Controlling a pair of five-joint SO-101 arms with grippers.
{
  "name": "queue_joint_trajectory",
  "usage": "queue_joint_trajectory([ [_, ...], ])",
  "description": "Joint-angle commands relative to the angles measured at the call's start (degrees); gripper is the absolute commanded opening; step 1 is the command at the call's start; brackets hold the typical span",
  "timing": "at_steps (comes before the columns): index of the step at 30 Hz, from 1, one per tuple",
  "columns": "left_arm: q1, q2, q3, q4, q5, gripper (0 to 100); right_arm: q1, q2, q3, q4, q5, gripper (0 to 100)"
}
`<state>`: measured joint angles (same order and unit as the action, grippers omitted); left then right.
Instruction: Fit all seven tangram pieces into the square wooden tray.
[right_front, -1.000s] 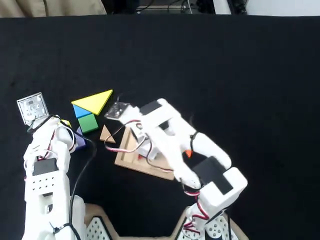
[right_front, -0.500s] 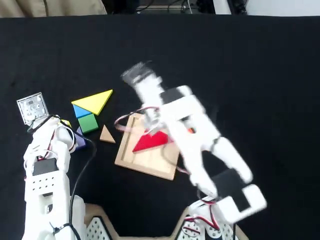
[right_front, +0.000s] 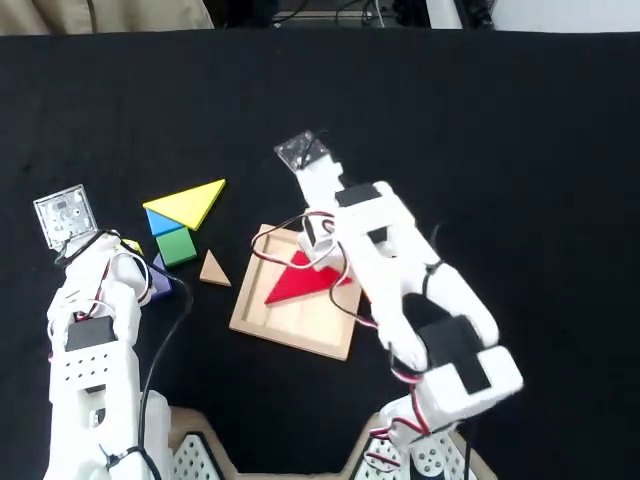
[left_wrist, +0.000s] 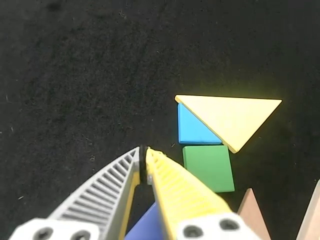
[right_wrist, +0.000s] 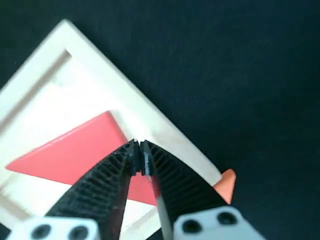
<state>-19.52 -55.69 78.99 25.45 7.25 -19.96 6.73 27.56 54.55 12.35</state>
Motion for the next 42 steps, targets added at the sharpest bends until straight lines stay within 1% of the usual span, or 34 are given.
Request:
queue_joint_trajectory([
  [1, -0.31, -0.53, -0.4, -0.88, 0.0, 3, 1.32, 1.89, -1.63, -0.44, -0.18, 1.1],
  [5, -0.4, -0.44, -0.31, -0.88, 0.0, 3, 0.7, 2.77, -1.63, 3.6, 4.31, 1.1],
  [8, -0.31, -0.44, -0.31, -0.88, 0.0, 3, -2.9, 2.77, -1.54, 7.21, 5.63, 1.1],
  [14, -0.48, -0.44, -0.31, -0.88, 0.0, 3, -11.16, -0.13, -1.45, 12.84, 5.71, 1.1],
  [18, -0.48, -0.44, -0.31, -0.88, 0.0, 3, -11.52, -6.11, -1.45, 17.85, 5.71, 1.1],
  [21, -0.31, -0.44, -0.31, -0.88, 0.0, 3, -7.82, -12.26, -1.54, 19.25, 5.71, 1.1],
  [24, -0.22, -0.62, -0.31, -0.88, 0.0, 3, -2.46, -17.8, -1.71, 18.64, 5.71, 1.1],
  [27, -0.22, -0.62, -0.31, -0.88, 0.0, 3, 0.44, -19.65, -0.04, 15.12, 5.19, 1.1],
  [29, -0.22, -0.7, -0.31, -0.88, 0.0, 3, 0.18, -19.3, 1.98, 12.22, 4.31, 1.1],
  [31, -0.22, -0.7, -0.31, -0.88, 0.0, 3, -0.53, -18.07, 3.38, 9.32, 1.49, 1.1],
  [37, -0.22, -0.7, -0.31, -0.88, 0.0, 3, -1.23, -13.67, 1.63, 3.52, -5.8, 1.5],
  [42, -0.22, -0.62, -0.31, -0.88, 0.0, 3, -1.23, -9.89, -3.91, 2.64, -6.07, 1.5],
])
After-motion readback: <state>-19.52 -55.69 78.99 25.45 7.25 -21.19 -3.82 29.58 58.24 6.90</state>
